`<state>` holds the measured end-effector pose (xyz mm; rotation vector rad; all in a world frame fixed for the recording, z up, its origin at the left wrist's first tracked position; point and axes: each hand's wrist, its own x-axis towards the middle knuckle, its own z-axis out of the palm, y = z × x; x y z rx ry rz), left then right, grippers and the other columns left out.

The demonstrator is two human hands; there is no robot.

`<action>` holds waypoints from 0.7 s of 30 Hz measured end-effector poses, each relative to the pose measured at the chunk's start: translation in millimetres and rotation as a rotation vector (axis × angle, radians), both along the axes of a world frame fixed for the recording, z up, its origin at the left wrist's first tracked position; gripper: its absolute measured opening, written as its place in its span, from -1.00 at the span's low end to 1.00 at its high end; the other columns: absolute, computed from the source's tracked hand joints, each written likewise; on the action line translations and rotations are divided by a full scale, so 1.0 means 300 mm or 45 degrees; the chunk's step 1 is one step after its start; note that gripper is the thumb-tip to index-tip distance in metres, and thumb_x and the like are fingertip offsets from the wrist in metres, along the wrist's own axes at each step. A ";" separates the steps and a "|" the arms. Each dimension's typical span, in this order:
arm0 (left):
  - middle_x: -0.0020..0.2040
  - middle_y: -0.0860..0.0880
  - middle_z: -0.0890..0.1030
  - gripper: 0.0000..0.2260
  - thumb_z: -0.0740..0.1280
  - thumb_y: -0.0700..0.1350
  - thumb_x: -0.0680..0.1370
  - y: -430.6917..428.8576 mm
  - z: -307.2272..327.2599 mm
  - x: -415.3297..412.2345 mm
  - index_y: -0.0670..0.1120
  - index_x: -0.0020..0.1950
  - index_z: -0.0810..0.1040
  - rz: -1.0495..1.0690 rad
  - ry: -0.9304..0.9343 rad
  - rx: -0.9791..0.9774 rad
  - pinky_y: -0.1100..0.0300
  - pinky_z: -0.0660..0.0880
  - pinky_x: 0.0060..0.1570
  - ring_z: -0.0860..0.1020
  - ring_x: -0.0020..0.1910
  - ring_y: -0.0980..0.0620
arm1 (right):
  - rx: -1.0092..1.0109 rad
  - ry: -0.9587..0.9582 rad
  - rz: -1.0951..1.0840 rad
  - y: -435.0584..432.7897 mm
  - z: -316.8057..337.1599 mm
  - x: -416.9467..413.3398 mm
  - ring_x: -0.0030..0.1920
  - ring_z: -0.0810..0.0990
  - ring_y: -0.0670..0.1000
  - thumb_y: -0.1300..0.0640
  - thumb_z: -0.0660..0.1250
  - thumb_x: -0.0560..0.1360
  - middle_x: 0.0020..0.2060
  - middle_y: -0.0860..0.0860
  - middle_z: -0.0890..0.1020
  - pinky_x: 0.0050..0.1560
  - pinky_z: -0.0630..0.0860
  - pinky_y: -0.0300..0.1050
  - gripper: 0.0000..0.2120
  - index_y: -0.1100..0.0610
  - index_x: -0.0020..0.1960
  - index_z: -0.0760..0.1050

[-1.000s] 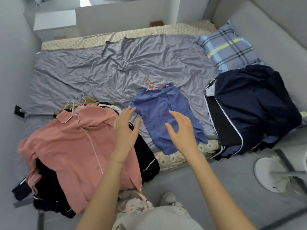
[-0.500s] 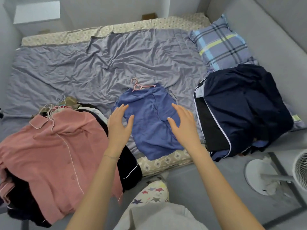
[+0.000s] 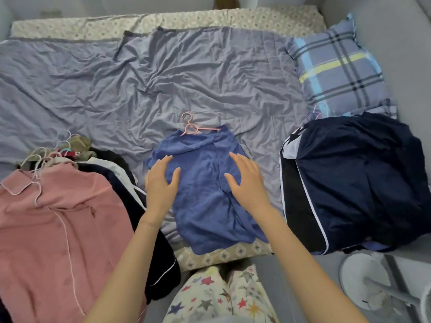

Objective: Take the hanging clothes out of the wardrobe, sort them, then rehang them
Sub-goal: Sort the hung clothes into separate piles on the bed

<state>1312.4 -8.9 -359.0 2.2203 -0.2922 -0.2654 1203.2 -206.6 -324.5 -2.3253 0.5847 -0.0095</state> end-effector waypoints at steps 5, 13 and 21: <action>0.42 -0.10 0.45 -0.58 0.30 -0.11 0.62 -0.157 -0.213 0.139 -0.18 0.46 0.38 -0.004 0.048 0.152 -0.16 0.22 0.44 0.33 0.47 -0.13 | 0.032 0.137 0.113 -0.160 -0.241 0.194 0.51 0.18 0.06 0.05 0.25 0.62 0.49 0.03 0.30 0.50 0.14 -0.03 -0.47 0.06 0.54 0.21; 0.39 -0.12 0.48 -0.63 0.25 -0.17 0.63 -0.279 -0.758 0.385 -0.19 0.44 0.39 0.111 0.027 0.298 -0.20 0.23 0.42 0.41 0.40 -0.13 | -0.072 0.223 0.279 -0.362 -0.807 0.498 0.51 0.19 0.07 0.06 0.28 0.60 0.49 0.05 0.30 0.49 0.11 -0.02 -0.48 0.03 0.52 0.25; 0.51 -0.10 0.32 -0.60 0.16 -0.13 0.66 -0.256 -1.091 0.636 -0.12 0.51 0.30 0.126 -0.128 0.573 -0.11 0.00 0.50 0.17 0.54 -0.10 | -0.291 0.234 0.472 -0.423 -1.187 0.787 0.57 0.01 0.09 -0.06 0.19 0.63 0.57 0.05 0.13 0.54 -0.03 0.11 -0.45 -0.01 0.57 0.14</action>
